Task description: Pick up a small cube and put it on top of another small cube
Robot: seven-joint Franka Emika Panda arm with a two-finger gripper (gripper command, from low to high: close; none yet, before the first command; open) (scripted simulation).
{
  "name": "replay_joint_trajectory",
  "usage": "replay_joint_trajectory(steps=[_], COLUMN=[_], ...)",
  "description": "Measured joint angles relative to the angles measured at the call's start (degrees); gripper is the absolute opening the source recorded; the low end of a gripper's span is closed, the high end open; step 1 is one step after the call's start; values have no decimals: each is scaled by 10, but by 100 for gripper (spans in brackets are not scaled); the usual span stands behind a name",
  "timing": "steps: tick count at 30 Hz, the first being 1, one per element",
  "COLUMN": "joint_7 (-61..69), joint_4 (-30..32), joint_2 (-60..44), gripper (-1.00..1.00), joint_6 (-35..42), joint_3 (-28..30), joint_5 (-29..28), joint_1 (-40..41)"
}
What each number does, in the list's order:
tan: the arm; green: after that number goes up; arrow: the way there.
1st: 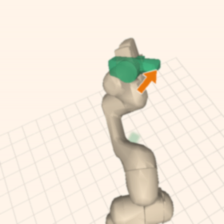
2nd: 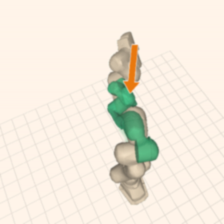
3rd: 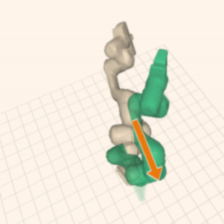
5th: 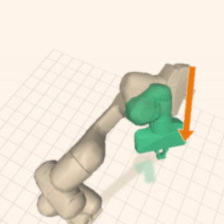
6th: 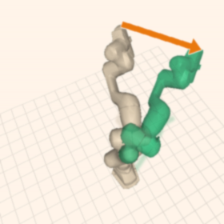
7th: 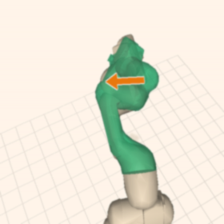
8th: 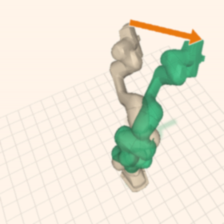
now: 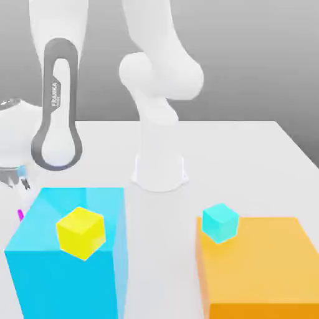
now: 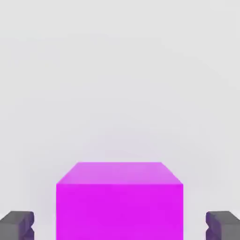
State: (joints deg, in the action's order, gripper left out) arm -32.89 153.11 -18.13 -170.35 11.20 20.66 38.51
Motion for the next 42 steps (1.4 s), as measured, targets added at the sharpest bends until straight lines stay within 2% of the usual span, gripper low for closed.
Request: replay_joint_trajectory(steps=[5,11,21,33,37,39,42], joint_7=[0,-99,-30,107,148,154,155], joint_4=[0,25,-116,-297,-349,-354,-319], joint_2=[-2,110,163,200,208,205,182], gripper=[-100,-100,-100,-100,-100,-100,-100], joint_6=[-2,80,236,443,519,540,491], joint_3=[-4,70,13,-64,-83,-86,-82], joint_5=[0,-131,-149,-142,-163,-190,-201], joint_1=[4,-41,-130,-246,-287,-298,-294])
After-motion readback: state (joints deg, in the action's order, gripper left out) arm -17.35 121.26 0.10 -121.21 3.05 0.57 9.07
